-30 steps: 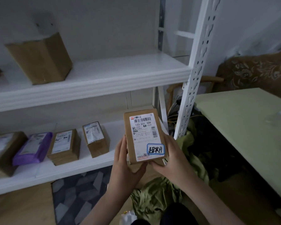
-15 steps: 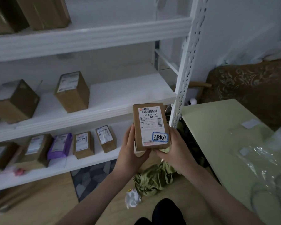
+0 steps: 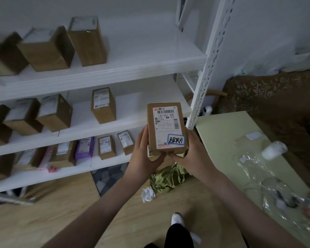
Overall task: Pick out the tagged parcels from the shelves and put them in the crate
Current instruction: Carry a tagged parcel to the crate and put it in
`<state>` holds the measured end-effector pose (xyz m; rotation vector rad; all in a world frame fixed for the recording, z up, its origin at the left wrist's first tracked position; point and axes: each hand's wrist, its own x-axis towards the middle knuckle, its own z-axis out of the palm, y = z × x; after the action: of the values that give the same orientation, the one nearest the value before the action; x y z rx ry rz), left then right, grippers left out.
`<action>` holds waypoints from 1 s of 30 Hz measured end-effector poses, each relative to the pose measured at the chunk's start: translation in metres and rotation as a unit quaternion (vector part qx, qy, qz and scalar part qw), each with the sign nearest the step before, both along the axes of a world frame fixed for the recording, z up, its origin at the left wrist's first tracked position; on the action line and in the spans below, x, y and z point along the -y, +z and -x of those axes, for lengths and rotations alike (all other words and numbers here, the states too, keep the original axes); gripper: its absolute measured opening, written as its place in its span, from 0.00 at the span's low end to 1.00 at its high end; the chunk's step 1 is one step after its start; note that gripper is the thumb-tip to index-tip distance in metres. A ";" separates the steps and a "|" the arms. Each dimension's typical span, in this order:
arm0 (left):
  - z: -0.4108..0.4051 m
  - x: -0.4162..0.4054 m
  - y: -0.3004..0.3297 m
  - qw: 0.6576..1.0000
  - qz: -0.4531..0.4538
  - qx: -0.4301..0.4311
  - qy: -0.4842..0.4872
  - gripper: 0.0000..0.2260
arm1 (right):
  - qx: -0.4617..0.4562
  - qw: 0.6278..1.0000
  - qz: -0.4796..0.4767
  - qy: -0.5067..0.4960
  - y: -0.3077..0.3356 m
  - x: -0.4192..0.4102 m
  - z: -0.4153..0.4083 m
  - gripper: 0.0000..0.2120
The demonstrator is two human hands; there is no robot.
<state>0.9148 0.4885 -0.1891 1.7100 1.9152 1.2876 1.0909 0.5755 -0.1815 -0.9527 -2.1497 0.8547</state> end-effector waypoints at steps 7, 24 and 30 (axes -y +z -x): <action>0.010 0.030 0.050 0.999 -0.005 0.038 0.007 0.45 | 0.002 1.000 0.002 0.012 0.059 0.027 0.008 0.39; 0.019 0.102 0.078 0.982 -0.048 0.076 0.166 0.43 | 0.047 0.987 -0.003 0.155 0.081 0.051 0.058 0.37; 0.064 0.175 0.072 0.959 -0.055 0.099 0.261 0.44 | 0.064 0.961 0.019 0.270 0.083 0.096 0.137 0.36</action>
<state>0.8512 0.3139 -0.1169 1.0882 2.2901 1.6955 0.9539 0.4799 -0.0989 -0.4398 -2.5631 1.1131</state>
